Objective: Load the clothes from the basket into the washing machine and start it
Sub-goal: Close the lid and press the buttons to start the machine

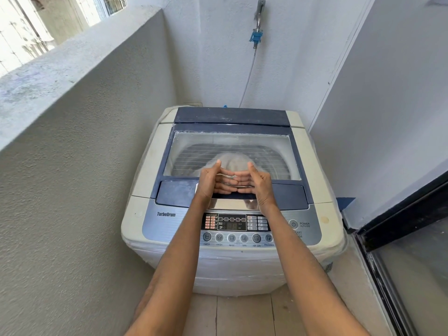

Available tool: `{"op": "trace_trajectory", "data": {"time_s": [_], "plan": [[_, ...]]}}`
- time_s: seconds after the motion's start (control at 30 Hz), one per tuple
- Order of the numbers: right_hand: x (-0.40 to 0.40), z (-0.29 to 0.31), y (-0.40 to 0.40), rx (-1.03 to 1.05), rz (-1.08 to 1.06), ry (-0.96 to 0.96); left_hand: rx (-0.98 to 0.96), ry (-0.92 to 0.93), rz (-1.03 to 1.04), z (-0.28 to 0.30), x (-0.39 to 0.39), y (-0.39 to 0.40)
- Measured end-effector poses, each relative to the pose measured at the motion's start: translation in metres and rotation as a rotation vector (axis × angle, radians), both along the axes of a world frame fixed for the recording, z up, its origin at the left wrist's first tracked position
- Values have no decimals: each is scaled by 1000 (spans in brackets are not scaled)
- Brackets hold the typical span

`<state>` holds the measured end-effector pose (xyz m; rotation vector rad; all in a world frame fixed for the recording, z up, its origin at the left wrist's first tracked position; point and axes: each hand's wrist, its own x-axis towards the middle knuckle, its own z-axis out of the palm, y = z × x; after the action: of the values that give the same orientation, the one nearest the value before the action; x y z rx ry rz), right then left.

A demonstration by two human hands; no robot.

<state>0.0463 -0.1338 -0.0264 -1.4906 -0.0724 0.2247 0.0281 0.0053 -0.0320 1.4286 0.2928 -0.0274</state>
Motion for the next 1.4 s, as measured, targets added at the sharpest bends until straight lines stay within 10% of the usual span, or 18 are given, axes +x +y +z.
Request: {"op": "trace_trajectory", "data": {"time_s": [1.4], "plan": [[6, -12, 1, -42, -49, 6, 3, -38, 43, -7, 0, 1]]}}
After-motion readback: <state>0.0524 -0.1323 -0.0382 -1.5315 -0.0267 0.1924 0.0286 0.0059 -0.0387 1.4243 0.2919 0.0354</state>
